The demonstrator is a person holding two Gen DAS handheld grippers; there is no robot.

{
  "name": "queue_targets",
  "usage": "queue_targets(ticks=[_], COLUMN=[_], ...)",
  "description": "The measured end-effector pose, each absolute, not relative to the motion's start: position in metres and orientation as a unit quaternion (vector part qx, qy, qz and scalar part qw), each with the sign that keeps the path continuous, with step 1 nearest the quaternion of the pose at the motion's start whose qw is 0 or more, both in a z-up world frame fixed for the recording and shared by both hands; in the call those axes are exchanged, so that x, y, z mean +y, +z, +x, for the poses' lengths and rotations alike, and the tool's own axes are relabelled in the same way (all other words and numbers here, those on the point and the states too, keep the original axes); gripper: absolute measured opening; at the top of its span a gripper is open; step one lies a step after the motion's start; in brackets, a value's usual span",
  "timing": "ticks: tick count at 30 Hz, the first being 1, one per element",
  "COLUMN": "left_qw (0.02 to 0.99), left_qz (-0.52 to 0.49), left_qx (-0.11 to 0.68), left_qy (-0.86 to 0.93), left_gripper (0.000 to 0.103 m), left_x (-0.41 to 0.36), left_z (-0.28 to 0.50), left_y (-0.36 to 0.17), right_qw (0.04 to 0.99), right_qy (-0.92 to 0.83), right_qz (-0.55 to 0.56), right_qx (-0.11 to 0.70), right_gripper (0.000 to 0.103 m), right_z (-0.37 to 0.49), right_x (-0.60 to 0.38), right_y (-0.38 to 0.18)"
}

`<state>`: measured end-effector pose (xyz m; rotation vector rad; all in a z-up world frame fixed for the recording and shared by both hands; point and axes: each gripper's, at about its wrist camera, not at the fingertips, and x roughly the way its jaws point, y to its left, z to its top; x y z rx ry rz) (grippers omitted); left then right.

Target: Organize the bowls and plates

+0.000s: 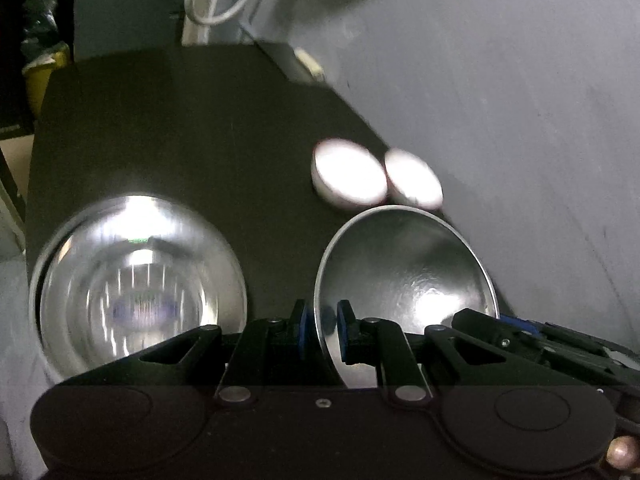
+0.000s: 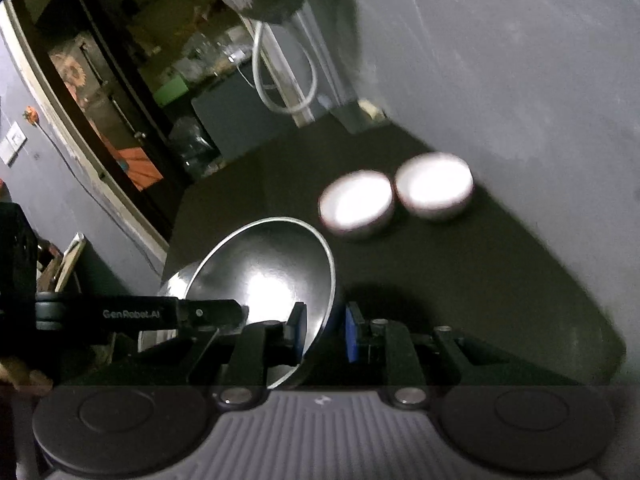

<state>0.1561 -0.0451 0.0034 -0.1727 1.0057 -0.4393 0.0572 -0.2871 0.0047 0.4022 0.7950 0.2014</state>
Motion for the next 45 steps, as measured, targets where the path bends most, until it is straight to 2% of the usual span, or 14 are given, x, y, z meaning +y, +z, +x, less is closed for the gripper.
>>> queue_targets(ticks=[8, 17, 39, 45], left_qw=[0.825, 0.814, 0.815, 0.817], left_qz=[-0.055, -0.04, -0.03, -0.024], left_qx=[0.524, 0.553, 0.563, 0.562], left_qy=[-0.206, -0.175, -0.135, -0.128], left_gripper=[0.016, 0.016, 0.019, 0.026], left_x=[-0.024, -0.005, -0.002, 0.004], left_z=[0.109, 0.098, 0.097, 0.096], left_y=[-0.017, -0.031, -0.038, -0.034], right_qw=[0.88, 0.871, 0.866, 0.873], right_qy=[0.1, 0.125, 0.152, 0.139], right_qz=[0.194, 0.173, 0.156, 0.153], right_qx=[0.421, 0.442, 0.45, 0.442], right_gripper=[0.023, 0.023, 0.022, 0.028], right_z=[0.01, 0.008, 0.023, 0.021], right_x=[-0.264, -0.241, -0.23, -0.232], right_y=[-0.019, -0.025, -0.031, -0.027])
